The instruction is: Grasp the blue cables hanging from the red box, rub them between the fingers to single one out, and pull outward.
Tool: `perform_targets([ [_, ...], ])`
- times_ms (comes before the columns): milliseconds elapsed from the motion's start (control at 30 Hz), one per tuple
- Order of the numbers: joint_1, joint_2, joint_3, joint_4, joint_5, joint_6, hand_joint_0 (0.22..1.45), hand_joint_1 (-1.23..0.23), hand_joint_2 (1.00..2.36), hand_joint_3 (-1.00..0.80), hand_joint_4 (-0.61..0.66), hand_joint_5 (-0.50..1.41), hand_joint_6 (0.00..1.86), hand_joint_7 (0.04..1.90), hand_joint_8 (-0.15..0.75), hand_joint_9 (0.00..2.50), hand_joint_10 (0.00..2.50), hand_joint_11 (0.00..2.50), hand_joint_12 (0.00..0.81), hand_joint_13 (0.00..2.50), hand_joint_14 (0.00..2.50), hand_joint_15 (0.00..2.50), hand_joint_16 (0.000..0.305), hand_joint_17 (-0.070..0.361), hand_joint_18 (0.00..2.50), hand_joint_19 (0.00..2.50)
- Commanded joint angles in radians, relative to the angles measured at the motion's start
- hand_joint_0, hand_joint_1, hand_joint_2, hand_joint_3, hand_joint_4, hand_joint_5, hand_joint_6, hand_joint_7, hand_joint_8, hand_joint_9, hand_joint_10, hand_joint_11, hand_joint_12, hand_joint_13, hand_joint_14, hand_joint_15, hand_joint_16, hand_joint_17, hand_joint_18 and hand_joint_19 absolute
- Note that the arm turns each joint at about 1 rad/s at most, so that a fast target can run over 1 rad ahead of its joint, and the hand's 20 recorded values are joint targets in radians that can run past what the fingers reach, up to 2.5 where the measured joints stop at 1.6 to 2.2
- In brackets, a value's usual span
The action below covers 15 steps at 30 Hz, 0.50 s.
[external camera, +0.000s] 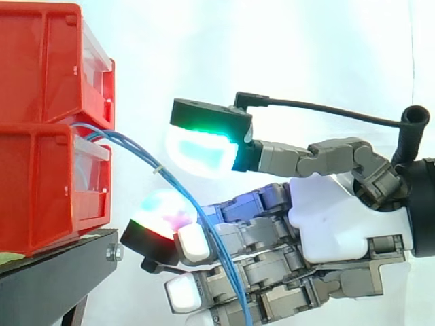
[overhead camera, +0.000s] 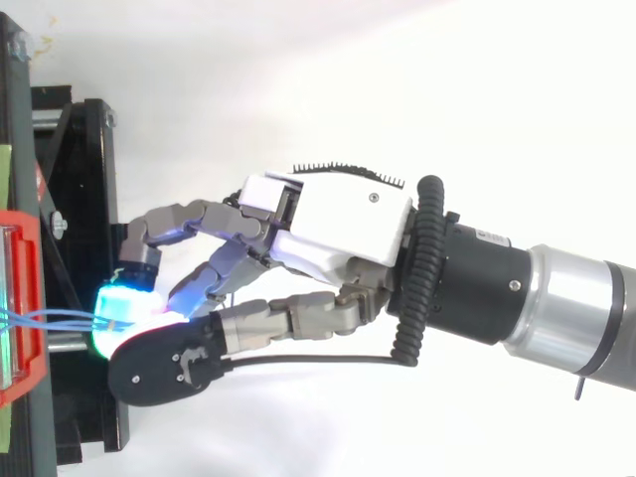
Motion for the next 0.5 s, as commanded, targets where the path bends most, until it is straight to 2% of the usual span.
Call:
perform_targets([
  [0, 0.004, 0.000, 0.002, -0.008, -0.001, -0.001, 0.57, -0.64, 1.01, -0.37, 0.11, -0.08, 0.59, 1.21, 0.210, 1.10, 0.02, 0.65, 0.298, 0.85, 0.02, 0.58, 0.041, 0.093, 0.62, 0.53],
  [133, 0.004, 0.000, 0.003, -0.011, -0.001, 0.001, 0.57, -0.65, 1.01, -0.33, 0.09, -0.10, 0.68, 1.10, 0.208, 1.08, 0.02, 0.66, 0.297, 0.85, 0.02, 0.58, 0.041, 0.092, 0.62, 0.53],
  [300, 0.005, 0.000, 0.005, -0.011, -0.001, 0.001, 0.58, -0.64, 1.01, -0.33, 0.09, -0.11, 0.71, 1.07, 0.215, 1.07, 0.02, 0.65, 0.294, 0.84, 0.02, 0.58, 0.041, 0.093, 0.62, 0.53],
  [467, -0.001, 0.000, 0.022, -0.020, -0.001, 0.001, 0.56, -0.62, 1.01, -0.38, 0.10, -0.14, 0.76, 0.96, 0.219, 1.05, 0.02, 0.65, 0.298, 0.84, 0.02, 0.58, 0.042, 0.094, 0.62, 0.53],
])
